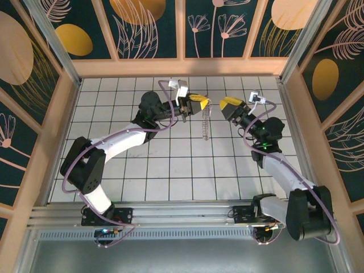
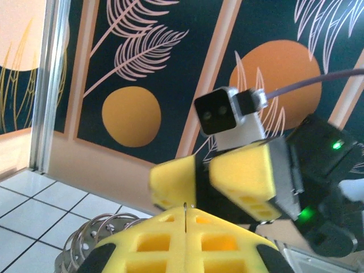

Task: Put the keys on the keyring

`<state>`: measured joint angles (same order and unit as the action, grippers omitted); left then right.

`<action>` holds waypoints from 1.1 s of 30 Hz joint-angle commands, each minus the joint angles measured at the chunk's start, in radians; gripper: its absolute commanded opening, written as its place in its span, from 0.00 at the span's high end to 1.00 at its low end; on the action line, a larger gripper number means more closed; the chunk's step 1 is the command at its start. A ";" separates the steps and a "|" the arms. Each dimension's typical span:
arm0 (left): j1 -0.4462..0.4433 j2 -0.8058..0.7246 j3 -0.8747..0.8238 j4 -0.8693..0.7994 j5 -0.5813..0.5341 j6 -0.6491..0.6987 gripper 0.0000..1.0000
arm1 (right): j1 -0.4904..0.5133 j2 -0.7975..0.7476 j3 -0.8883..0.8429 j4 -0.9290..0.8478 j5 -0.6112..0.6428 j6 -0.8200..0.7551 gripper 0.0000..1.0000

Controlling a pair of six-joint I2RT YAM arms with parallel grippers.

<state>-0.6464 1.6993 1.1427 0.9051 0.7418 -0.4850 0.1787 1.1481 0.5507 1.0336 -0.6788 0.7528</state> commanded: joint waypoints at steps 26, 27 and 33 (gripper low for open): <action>0.011 0.069 -0.005 0.275 0.047 -0.202 1.00 | 0.125 0.143 0.036 0.305 -0.016 0.036 0.55; 0.011 0.070 -0.006 0.276 0.048 -0.204 1.00 | 0.125 0.145 0.038 0.306 -0.016 0.038 0.56; 0.011 0.068 -0.014 0.282 0.050 -0.208 1.00 | 0.132 0.165 0.053 0.320 -0.017 0.047 0.68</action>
<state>-0.6415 1.7668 1.1347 1.1095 0.7776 -0.6788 0.3012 1.3041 0.5716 1.2842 -0.6834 0.7948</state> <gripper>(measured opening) 0.050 0.333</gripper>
